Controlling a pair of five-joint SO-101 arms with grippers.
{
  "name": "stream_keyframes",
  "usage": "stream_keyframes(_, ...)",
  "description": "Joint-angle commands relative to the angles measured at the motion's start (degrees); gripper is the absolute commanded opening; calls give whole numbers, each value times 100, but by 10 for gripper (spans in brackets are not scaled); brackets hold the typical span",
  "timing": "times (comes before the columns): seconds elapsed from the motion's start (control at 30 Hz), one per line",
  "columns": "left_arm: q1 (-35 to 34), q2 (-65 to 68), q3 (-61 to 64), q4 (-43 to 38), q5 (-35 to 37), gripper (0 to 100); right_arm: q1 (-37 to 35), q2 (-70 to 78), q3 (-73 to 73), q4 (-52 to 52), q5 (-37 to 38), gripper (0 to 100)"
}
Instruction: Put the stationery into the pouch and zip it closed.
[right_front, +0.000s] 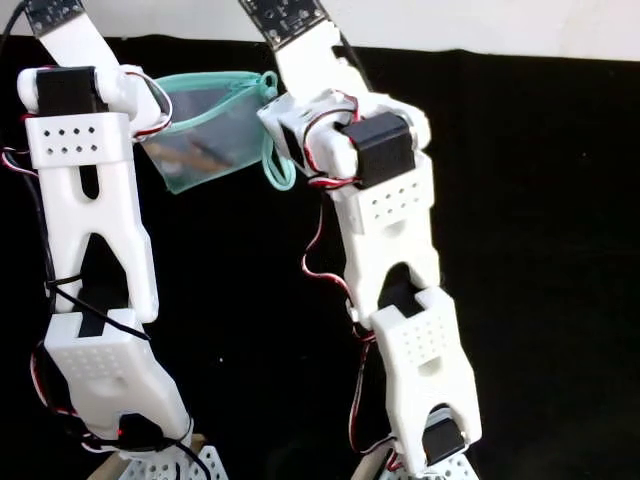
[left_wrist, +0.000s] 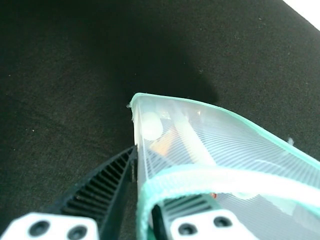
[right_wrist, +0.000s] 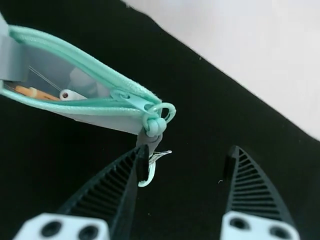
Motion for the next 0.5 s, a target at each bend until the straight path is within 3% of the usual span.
stream_keyframes(0.0, -92, 101, 4, -97, -35, 7, -189, -374, -585, 75, 9, 245)
stream_keyframes(0.2, -92, 101, 4, -88, -35, 7, -251, -576, -251, 84, 0, 244)
stream_keyframes(0.47, -92, 101, 4, -88, -35, 7, -277, -1895, 2545, 66, -255, 244)
